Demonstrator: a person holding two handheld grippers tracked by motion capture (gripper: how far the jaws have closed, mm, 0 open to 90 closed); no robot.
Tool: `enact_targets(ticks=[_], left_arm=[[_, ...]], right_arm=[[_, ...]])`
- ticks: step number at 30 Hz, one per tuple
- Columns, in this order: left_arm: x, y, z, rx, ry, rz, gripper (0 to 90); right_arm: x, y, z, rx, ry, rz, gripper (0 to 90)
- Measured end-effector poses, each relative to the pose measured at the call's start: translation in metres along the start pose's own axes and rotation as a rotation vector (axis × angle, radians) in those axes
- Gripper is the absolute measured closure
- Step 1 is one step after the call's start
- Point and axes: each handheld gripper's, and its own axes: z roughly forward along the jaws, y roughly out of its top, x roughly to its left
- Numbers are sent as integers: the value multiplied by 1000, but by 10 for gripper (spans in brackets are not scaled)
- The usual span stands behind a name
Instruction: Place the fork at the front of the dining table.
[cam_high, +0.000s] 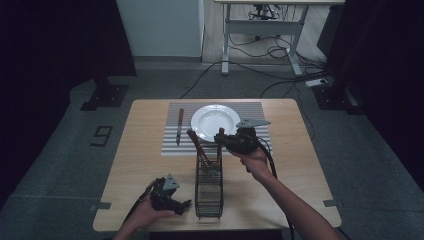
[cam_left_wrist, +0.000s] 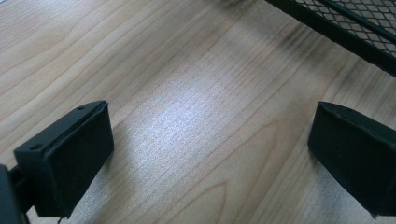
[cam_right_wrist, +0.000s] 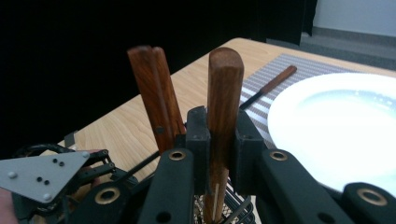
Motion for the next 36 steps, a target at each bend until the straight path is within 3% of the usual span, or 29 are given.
enact_targets(ticks=[11, 36], left_arm=[[0, 0, 0, 0, 0, 0, 1], [0, 0, 0, 1, 1, 1, 1]], right_arm=[[12, 14, -18, -67, 2, -53, 805], [26, 38, -54, -197, 44, -71, 805]])
